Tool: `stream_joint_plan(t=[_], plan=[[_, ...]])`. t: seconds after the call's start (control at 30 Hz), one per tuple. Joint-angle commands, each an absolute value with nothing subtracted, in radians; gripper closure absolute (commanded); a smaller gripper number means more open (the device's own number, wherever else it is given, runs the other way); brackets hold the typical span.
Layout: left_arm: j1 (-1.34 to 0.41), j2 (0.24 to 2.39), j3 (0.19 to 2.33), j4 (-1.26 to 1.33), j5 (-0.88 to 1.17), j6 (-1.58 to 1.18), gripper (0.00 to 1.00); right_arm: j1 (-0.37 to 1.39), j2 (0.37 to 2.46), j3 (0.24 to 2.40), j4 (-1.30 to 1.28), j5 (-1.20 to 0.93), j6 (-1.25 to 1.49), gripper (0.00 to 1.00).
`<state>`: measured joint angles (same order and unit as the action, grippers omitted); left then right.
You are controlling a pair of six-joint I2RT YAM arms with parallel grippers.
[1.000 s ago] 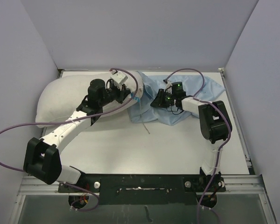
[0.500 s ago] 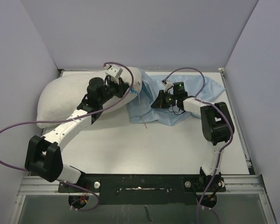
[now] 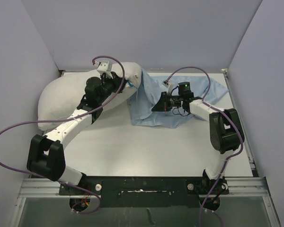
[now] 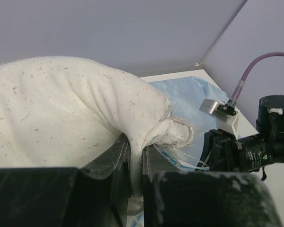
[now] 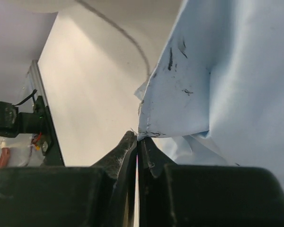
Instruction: Put the pillow into the pillowcase
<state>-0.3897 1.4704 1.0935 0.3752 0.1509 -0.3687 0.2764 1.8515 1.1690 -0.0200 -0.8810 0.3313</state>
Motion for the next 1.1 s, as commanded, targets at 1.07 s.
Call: stream_joint_plan(t=[1.07], plan=[[-0.7,1.672,0.681,0.922,0.662,-0.433,1.0,0.334,1.629,1.335,-0.426,-1.066,0.139,1.0]])
